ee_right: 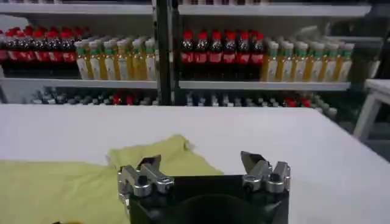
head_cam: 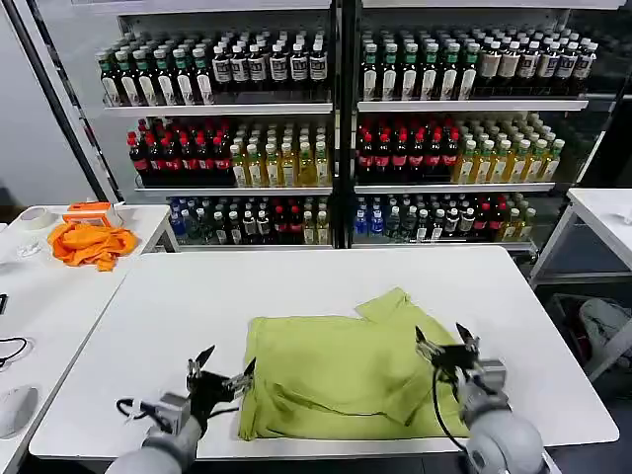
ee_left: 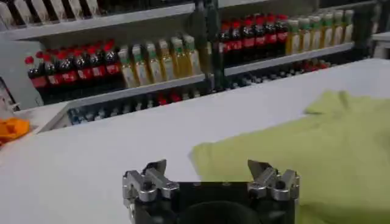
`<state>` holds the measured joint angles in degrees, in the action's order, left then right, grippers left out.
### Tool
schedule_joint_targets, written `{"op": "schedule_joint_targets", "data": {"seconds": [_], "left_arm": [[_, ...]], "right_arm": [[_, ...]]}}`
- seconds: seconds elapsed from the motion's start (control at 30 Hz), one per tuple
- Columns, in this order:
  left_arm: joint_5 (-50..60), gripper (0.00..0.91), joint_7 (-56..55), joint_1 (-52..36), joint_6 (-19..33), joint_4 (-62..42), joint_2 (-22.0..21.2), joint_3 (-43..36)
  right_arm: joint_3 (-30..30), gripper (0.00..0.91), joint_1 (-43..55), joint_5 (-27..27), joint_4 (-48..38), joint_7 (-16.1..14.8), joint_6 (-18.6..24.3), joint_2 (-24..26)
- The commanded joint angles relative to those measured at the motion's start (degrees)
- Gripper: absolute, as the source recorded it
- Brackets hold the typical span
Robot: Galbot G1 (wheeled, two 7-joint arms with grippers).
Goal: Fold and organize the clothes.
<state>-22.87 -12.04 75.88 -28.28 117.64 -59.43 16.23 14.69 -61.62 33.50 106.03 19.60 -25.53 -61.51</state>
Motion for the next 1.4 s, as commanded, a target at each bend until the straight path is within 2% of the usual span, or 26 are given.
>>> {"op": "schedule_joint_targets", "data": {"seconds": [0.03,0.3,0.6,0.63,0.67,0.7,0.73,0.77,0.8,0.83,1.17,1.4], "left_arm": [[-3.8,0.907,-2.0,-22.1,-2.6,-18.9,-3.0,-9.5],[-3.8,0.907,-2.4,-26.9,-3.0,-25.5,-5.1,-12.1],[-3.1,0.907,-2.1,-27.4,-3.6,-27.2,-5.6,-13.2],[-3.1,0.816,-2.1,-27.3,-3.7,-27.1,-5.6,-13.3],[-3.0,0.635,-2.0,-27.2,-3.8,-27.1,-5.7,-13.5],[-2.9,0.191,-1.8,-27.1,-3.9,-27.1,-5.7,-13.7],[-2.8,0.02,-1.4,-26.9,-4.0,-27.1,-5.6,-13.8],[-2.6,0.02,-1.2,-26.8,-4.8,-27.0,-5.6,-13.9],[-2.5,0.02,-1.2,-26.6,-4.8,-27.0,-5.5,-14.0],[-2.0,0.02,-1.0,-26.3,-4.8,-27.0,-5.4,-14.0],[-3.0,0.02,0.4,-23.1,-4.8,-24.8,-3.9,-12.6],[-5.6,0.02,0.8,-21.2,-2.9,-22.8,-3.4,-11.0]], "right_arm": [[-9.3,0.907,20.7,2.7,-21.3,0.5,-1.4,-5.3],[-11.6,0.907,24.9,3.0,-29.4,0.3,-1.3,-8.9],[-11.9,0.907,25.0,3.1,-32.2,0.7,-1.3,-10.3],[-12.0,0.867,24.8,3.1,-32.1,0.7,-1.2,-10.3],[-12.2,0.796,24.4,3.1,-31.9,0.7,-1.1,-10.3],[-12.4,0.524,24.1,3.1,-31.8,0.6,-1.0,-10.2],[-12.6,0.262,23.9,3.1,-31.6,0.4,-1.0,-10.2],[-12.7,0.262,23.6,3.1,-31.5,0.2,-1.0,-10.2],[-12.8,0.04,23.4,3.1,-31.4,0.0,-1.2,-10.2],[-12.8,0.0,23.3,3.1,-31.3,-0.1,-1.3,-10.2],[-12.0,0.0,21.4,4.9,-29.8,-0.9,-2.5,-10.1],[-11.6,0.0,20.4,4.4,-26.7,-1.7,0.7,-10.0]]}}
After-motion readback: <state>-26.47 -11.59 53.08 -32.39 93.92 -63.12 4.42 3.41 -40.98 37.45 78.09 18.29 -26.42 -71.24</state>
